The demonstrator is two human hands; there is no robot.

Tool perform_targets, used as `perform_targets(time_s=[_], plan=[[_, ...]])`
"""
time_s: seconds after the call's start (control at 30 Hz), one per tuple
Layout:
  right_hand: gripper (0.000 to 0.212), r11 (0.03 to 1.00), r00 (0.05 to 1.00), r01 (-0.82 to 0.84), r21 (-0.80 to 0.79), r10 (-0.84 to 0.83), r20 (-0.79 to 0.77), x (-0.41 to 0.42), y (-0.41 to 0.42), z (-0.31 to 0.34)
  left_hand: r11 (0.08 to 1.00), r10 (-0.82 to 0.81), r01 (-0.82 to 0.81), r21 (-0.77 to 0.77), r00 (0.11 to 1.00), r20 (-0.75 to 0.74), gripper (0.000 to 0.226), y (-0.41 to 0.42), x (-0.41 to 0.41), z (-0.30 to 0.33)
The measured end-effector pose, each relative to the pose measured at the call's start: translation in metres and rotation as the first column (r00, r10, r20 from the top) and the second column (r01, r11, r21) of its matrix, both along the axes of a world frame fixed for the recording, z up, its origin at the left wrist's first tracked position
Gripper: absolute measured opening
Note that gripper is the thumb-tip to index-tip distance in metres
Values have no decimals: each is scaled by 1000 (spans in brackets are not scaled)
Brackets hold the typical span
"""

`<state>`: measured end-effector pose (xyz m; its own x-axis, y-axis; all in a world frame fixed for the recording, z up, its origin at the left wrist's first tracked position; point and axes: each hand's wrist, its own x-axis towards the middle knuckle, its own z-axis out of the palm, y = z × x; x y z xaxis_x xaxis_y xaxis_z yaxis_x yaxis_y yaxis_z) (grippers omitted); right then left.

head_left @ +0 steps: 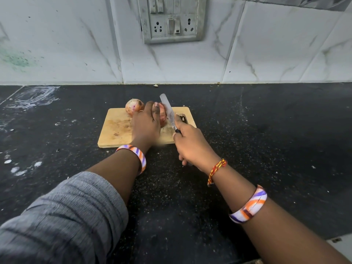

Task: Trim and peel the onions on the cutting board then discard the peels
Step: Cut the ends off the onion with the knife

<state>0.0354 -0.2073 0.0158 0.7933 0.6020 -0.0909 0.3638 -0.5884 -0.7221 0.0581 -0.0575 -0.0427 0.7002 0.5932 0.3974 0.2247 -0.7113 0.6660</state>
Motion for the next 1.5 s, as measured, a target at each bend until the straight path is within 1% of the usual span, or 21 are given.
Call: perform_targets(time_s=[0.1, 0.2, 0.37, 0.5, 0.63, 0.73, 0.83, 0.97, 1.1, 1.2, 1.33, 1.43, 1.5], plan=[[54, 1000, 1000, -2, -18, 2, 13, 1, 1, 1, 1000, 0, 0, -8, 1000, -16, 45, 0, 0, 1], [54, 998, 999, -25, -63, 28, 45, 2, 3, 2, 1000, -10, 10, -27, 1000, 0, 44, 1, 0, 2], [60, 985, 975, -52, -163, 86, 206, 3, 12, 1, 999, -35, 34, -31, 999, -6, 43, 3, 1, 3], [62, 977, 962, -45, -208, 98, 253, 5, 16, 2, 999, -39, 39, -20, 999, 0, 43, 4, 2, 2], [61, 962, 960, -72, -263, 139, 242, 8, 14, 9, 999, -22, 21, -32, 999, -24, 45, 4, 5, 1], [61, 951, 961, -113, -287, 178, 210, 3, 2, 14, 999, -19, 18, -45, 1000, -12, 45, 5, 6, 3], [61, 939, 949, -136, -315, 215, 231, -2, -2, 15, 998, -34, 34, -52, 999, -8, 43, 5, 5, 4], [61, 928, 944, -131, -350, 225, 242, 14, 16, 20, 998, -49, 49, -26, 999, 22, 43, 7, 4, 1], [58, 942, 965, -142, -305, 201, 171, 29, 25, 28, 999, -38, 38, -20, 999, 15, 41, 8, 4, 3], [55, 951, 970, -149, -273, 194, 148, 22, 14, 25, 999, -24, 24, -45, 1000, -13, 44, 5, 4, 4], [57, 942, 960, -156, -296, 215, 178, 9, 2, 17, 998, -28, 26, -64, 999, -19, 44, 2, 3, 6], [61, 928, 937, -146, -344, 241, 252, 17, 16, 17, 998, -34, 35, -60, 999, 10, 42, 3, 3, 7], [61, 927, 938, -144, -345, 239, 250, 26, 24, 19, 997, -32, 34, -70, 999, 26, 42, 4, 4, 6]])
